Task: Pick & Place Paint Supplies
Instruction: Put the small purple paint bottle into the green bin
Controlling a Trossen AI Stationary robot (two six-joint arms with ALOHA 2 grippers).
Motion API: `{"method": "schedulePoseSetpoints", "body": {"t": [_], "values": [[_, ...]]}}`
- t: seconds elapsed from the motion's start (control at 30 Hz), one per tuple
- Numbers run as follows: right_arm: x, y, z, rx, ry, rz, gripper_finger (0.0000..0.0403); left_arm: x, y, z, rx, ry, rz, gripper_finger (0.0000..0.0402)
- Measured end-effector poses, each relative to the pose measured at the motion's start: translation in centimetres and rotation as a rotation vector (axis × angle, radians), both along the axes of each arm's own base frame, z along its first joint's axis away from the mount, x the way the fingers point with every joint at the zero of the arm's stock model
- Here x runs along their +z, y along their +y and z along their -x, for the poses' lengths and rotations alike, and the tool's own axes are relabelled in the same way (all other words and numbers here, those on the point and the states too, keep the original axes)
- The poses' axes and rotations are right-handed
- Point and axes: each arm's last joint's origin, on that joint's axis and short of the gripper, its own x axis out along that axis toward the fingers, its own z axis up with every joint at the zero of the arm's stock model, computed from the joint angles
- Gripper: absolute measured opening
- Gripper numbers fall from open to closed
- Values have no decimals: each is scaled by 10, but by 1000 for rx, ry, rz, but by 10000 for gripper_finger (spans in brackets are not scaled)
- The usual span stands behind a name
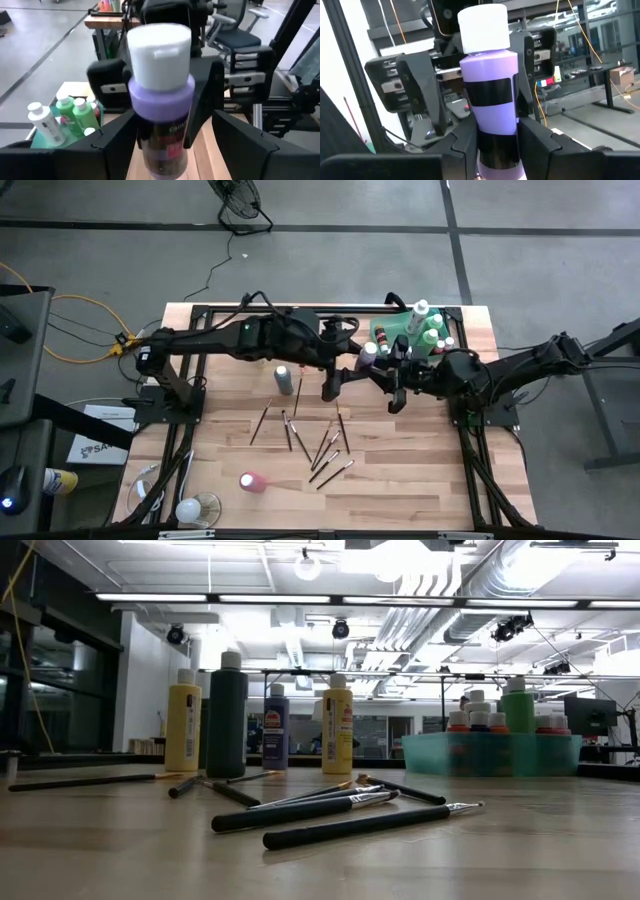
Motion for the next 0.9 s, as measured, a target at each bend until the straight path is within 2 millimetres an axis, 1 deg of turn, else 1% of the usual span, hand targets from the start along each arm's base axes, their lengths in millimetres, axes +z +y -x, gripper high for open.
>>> {"method": "schedulePoseSetpoints", "body": {"t": [0.07,0.17,0.23,0.33,0.53,0.6,0.9], "values": [[0,0,0,-1,-4,5,105,-2,0,-7,-1,-26,1,251],[0,0,0,-1,1,5,105,-5,0,-11,-4,-24,4,248],[0,0,0,-1,-3,6,105,-5,-1,-14,-11,-41,6,239],[0,0,0,3,-2,7,105,-6,-1,-15,-25,-39,10,217],[0,1,0,17,1,17,105,-6,-2,-15,-39,-37,16,159],[0,1,0,18,6,20,105,-6,-2,-15,-56,-38,21,146],[-2,1,-1,27,18,30,105,-6,-3,-15,-77,-40,28,140]]}}
